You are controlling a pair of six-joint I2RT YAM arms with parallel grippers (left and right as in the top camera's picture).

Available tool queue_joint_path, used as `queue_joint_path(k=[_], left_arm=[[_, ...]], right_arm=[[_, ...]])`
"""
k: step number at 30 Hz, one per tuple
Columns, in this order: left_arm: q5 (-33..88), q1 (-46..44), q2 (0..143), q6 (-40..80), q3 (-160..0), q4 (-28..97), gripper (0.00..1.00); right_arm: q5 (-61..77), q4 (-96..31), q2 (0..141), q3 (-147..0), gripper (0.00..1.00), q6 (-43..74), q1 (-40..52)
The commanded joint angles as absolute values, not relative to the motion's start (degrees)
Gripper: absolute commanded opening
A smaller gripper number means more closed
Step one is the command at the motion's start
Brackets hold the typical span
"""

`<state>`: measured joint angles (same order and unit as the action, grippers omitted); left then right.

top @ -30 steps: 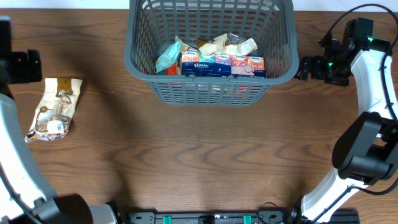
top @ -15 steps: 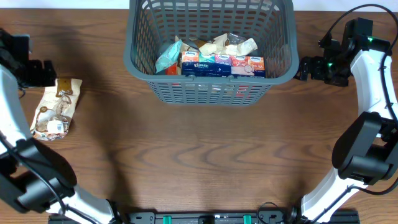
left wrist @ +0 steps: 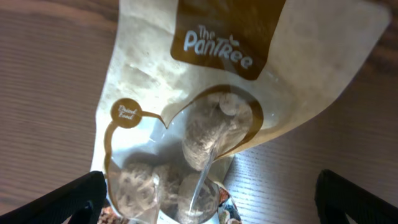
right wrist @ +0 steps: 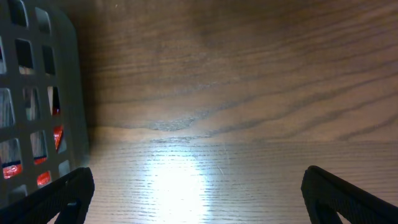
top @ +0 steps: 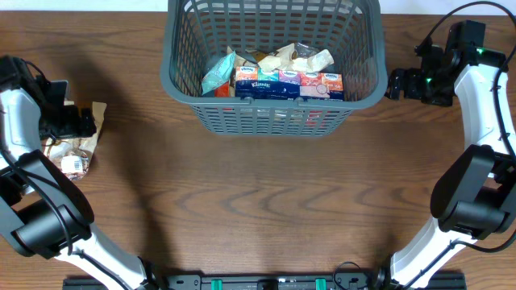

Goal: Pack container
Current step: 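Move the left gripper down onto the remaining PanTree bag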

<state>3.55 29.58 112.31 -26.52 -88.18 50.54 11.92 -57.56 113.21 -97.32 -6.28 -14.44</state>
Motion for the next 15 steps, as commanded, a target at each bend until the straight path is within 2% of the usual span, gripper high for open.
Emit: queue_joint_path(k=[1,15], left_arm=[[2.9,29.9,112.2,-28.7,-85.6,49.3,0.99],[0.3,30.0,112.2,-30.4,-75.9,40.2,0.99]], right_arm=[[11.8,-57.3,113.3,-96.8,0.99,-5.6,-13.4],[11.8,-58.8,113.3,-96.8,0.99,-5.6,-13.4]])
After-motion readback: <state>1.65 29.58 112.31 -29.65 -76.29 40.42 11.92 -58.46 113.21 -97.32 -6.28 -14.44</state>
